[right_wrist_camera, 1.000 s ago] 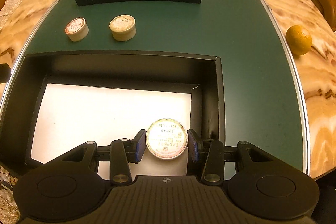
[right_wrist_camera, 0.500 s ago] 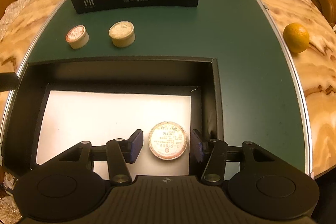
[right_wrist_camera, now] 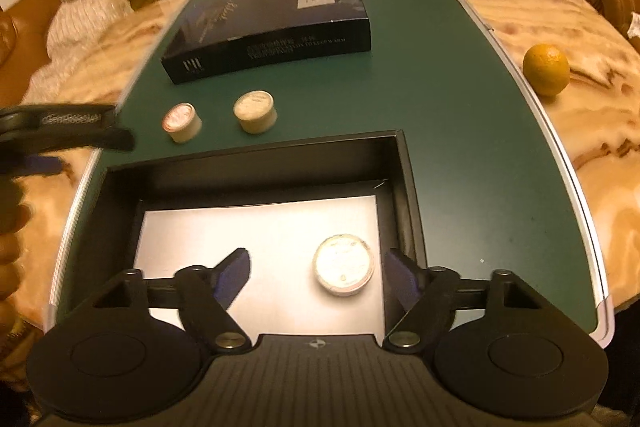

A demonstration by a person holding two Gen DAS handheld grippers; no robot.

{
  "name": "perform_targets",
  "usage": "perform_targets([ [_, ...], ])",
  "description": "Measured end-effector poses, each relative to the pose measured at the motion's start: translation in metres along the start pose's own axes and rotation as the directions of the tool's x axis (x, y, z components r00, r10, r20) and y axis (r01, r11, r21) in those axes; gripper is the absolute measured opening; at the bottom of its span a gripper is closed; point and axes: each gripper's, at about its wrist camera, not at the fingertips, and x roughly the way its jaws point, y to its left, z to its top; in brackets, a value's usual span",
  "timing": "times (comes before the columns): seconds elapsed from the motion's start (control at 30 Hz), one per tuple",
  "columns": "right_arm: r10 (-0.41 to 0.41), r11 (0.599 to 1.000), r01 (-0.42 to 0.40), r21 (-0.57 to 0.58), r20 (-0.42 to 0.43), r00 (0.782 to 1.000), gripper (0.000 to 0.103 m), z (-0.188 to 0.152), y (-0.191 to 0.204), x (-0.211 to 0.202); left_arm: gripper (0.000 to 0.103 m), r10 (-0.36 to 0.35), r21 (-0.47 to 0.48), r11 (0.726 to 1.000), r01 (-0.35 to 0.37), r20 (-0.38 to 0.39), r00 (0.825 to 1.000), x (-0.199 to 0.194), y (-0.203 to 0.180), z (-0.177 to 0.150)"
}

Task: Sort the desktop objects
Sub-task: 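Grasp the red-labelled jar with the left tool, then carry the red-labelled jar into the tray and open the left tool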

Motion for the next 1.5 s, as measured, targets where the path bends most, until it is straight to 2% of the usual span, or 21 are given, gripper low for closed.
perform_targets([
  [0.2, 0.021, 0.999, -0.022, 0.026, 0.022, 1.000, 0.086, -0.003, 0.001, -0.006, 0.103, -0.001, 0.002, 1.000, 0.001, 0.000, 1.000, 0.027, -0.010, 0.021],
  [0.37, 0.033, 0.999, -0.033, 0.030, 0.018, 0.999, 0.086, -0.006, 0.003, -0.003, 0.103, -0.021, -0.019, 1.000, 0.021, -0.020, 1.000, 0.049, -0.012, 0.032],
  [0.57, 0.037, 0.999, -0.037, 0.030, 0.016, 0.999, 0.086, -0.007, 0.002, -0.001, 0.103, -0.032, 0.007, 0.999, 0.032, -0.037, 0.999, 0.068, -0.019, 0.037],
  [0.83, 0.044, 0.997, -0.044, 0.056, 0.015, 0.999, 0.086, -0.008, -0.005, 0.002, 0.087, -0.029, 0.023, 0.999, 0.030, -0.061, 0.998, 0.086, -0.024, 0.039],
  [1.0, 0.041, 0.997, -0.042, 0.060, 0.013, 0.999, 0.086, -0.008, -0.006, 0.003, 0.070, -0.029, 0.031, 0.999, 0.031, -0.070, 0.997, 0.091, -0.027, 0.038],
  [1.23, 0.037, 0.997, -0.037, 0.065, 0.011, 0.999, 0.086, -0.009, -0.008, 0.004, 0.062, -0.018, 0.049, 0.999, 0.021, -0.052, 0.998, 0.086, -0.031, 0.039],
  [1.27, 0.036, 0.997, -0.037, 0.066, 0.010, 0.999, 0.086, -0.009, -0.008, 0.004, 0.059, -0.017, 0.052, 0.998, 0.020, -0.051, 0.999, 0.086, -0.031, 0.039],
  [1.37, 0.035, 0.997, -0.035, 0.068, 0.009, 0.999, 0.086, -0.009, -0.009, 0.005, 0.042, -0.042, 0.040, 0.998, 0.045, -0.070, 0.997, 0.088, -0.029, 0.040],
  [1.5, 0.032, 0.997, -0.033, 0.073, 0.008, 0.999, 0.086, -0.009, -0.011, 0.005, 0.041, -0.053, 0.036, 0.998, 0.056, -0.077, 0.996, 0.082, -0.025, 0.038],
])
